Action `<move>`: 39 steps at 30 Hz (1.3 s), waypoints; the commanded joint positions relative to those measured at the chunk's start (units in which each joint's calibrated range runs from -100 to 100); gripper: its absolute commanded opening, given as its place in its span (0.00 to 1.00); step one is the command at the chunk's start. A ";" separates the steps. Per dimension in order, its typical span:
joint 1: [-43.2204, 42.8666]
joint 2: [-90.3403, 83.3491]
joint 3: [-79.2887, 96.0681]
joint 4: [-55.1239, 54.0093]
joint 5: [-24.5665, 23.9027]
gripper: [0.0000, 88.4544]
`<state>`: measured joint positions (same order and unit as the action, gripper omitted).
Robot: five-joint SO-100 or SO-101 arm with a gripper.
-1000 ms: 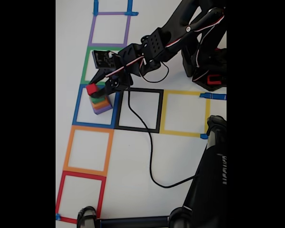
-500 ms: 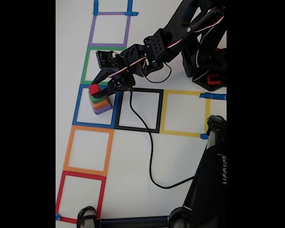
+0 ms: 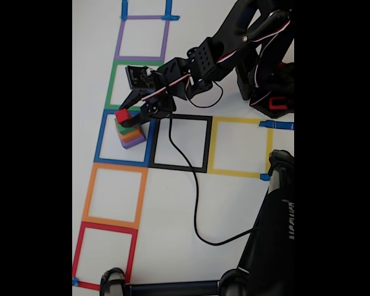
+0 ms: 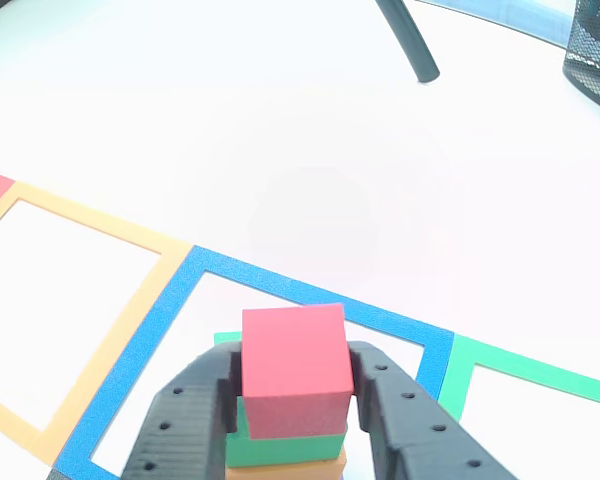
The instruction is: Tower of hanoi
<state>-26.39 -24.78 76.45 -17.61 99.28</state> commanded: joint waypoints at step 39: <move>0.02 -11.84 -5.36 8.71 0.72 0.21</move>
<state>-26.39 -29.00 76.72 -17.94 99.46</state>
